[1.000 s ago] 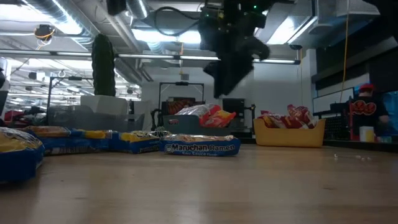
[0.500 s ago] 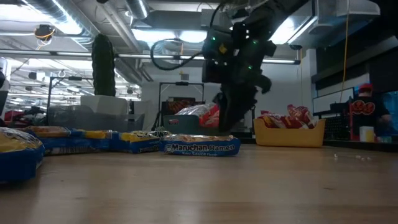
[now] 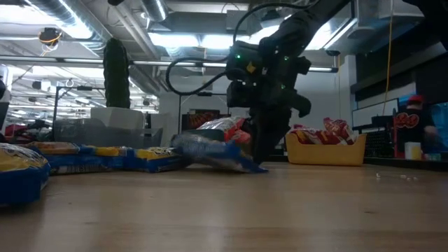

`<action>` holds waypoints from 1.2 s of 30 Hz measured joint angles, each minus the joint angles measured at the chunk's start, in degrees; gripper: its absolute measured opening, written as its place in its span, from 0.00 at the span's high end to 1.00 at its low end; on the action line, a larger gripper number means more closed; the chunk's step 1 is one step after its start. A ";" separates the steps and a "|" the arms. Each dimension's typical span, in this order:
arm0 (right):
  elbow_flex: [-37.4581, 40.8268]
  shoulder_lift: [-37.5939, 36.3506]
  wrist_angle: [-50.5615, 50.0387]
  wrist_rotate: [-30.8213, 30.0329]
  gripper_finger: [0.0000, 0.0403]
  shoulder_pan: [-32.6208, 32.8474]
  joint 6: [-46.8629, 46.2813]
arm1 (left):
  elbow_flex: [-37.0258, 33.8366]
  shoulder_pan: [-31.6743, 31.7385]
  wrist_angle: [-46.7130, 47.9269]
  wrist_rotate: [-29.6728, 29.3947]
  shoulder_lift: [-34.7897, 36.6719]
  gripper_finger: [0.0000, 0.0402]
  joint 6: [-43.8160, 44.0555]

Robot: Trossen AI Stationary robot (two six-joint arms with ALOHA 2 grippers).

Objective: Sort Maruchan noodles
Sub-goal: Put the blue noodle pack into the black bin

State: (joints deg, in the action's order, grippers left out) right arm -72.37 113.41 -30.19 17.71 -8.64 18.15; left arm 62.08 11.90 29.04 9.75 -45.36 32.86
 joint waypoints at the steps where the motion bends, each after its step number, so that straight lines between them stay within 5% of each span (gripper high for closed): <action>1: -0.24 0.10 -0.46 0.04 0.92 0.00 0.04 | 0.00 0.00 0.00 -0.08 0.00 1.00 0.00; 11: -5.60 0.00 -3.54 0.66 1.00 0.04 1.27 | -0.03 0.00 0.09 -0.06 0.13 1.00 0.00; 25: -27.91 -0.68 -6.63 -5.00 1.00 0.00 6.57 | -0.07 0.00 0.08 0.25 1.30 1.00 -0.22; 31: -29.53 -0.70 -3.50 -6.77 1.00 -0.11 6.56 | -0.07 0.02 0.09 0.25 1.29 1.00 -0.39; 36: -29.41 -0.70 -12.45 -7.47 0.94 0.00 7.67 | -0.07 0.02 0.09 1.13 1.27 1.00 -0.42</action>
State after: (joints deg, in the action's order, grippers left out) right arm -101.78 112.71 -42.63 10.24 -8.64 25.82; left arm 62.02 11.92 29.12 10.88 -44.10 32.45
